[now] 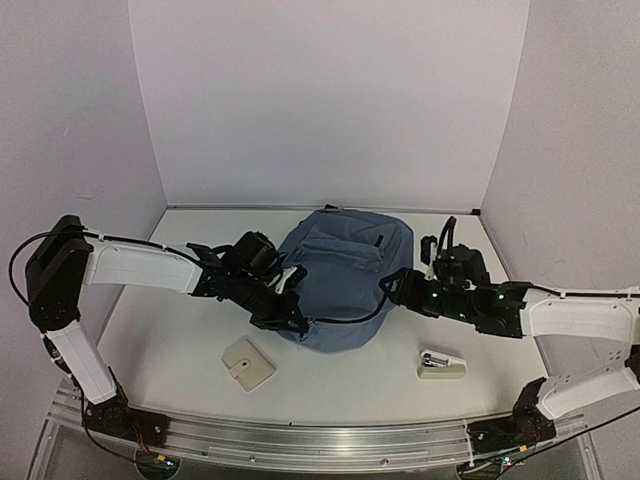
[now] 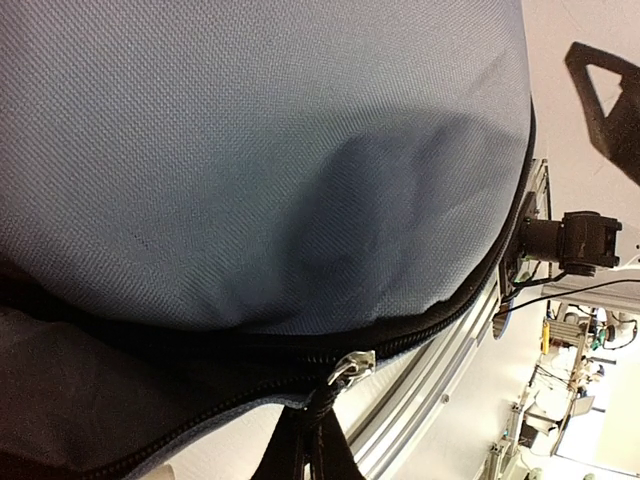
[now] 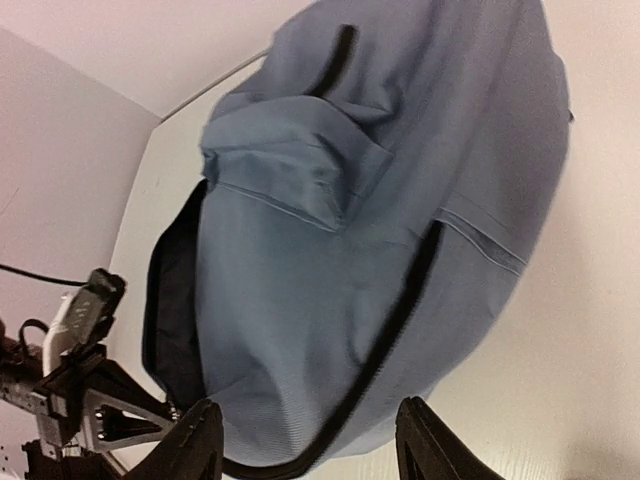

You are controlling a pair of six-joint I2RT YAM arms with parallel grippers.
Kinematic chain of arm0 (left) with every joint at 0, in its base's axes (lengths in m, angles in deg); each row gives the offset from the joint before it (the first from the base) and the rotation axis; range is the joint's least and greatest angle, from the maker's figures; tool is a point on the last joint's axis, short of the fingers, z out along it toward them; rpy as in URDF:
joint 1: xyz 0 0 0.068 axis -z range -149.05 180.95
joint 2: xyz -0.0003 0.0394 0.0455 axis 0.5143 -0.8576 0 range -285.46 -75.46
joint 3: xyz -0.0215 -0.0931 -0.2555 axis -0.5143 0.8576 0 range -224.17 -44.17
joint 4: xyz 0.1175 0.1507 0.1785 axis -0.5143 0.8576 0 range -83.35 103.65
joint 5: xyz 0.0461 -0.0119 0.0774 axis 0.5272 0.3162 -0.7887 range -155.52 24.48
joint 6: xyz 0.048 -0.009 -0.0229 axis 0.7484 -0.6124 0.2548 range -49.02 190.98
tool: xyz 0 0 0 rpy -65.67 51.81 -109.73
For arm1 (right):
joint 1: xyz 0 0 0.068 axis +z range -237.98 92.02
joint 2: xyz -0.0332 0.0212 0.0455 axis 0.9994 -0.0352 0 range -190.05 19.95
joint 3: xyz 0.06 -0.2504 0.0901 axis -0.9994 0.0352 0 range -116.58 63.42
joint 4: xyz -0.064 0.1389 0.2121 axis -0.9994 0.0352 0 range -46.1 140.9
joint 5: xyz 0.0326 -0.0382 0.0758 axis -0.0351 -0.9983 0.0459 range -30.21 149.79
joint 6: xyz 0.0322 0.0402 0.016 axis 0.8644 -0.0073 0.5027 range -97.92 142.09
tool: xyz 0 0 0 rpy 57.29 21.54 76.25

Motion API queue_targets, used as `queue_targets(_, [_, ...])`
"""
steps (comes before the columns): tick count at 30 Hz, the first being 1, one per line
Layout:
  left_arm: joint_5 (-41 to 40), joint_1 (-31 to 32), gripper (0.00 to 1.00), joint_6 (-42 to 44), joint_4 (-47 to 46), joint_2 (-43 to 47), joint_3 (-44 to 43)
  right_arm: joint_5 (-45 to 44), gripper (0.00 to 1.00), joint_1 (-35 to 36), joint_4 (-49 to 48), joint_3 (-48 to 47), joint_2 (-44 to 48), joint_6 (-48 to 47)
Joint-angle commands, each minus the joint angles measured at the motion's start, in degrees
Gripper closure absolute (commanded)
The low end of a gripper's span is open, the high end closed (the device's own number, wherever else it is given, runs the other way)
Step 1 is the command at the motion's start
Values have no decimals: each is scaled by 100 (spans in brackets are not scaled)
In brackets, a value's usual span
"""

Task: Pack the student bag
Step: Zip the student bag at the center of the board.

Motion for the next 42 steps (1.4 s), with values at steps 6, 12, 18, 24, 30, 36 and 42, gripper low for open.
queue_targets(6, [-172,3,100,-360,25,537,76,420,29,833,194,-1016,-468,-1756])
queue_targets(12, [-380,3,100,-280,534,559,-233,375,40,1254,-268,-1125,-1281,-2005])
queue_targets(18, [-361,3,100,-255,611,637,-280,337,49,1361,-617,-1181,-1811,-2103])
queue_targets(24, [-300,3,100,-267,615,714,-299,138,46,1406,-646,-1259,-2039,-2240])
queue_targets(30, [-406,-6,100,-240,685,785,-351,-39,52,1494,-478,-1543,-2477,-2542])
queue_targets(36, [-568,-187,100,-319,770,880,-348,-699,60,1867,-187,-1712,-2651,-2867])
queue_targets(42, [-359,-369,100,-391,632,938,-257,-1462,51,2344,-29,-1757,-2750,-3039])
